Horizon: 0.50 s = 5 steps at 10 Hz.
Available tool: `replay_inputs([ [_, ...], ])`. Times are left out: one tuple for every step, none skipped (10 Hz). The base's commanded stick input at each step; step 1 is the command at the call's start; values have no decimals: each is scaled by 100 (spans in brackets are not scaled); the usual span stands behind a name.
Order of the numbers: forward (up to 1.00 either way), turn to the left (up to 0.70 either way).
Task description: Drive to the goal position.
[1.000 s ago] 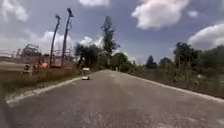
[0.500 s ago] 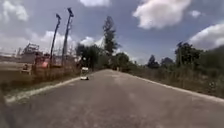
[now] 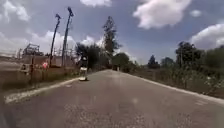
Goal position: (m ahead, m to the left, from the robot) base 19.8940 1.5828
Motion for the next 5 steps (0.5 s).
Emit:
replay_inputs([
  [50, 0],
  [50, 0],
  [50, 0],
  [50, 0],
  [50, 0],
])
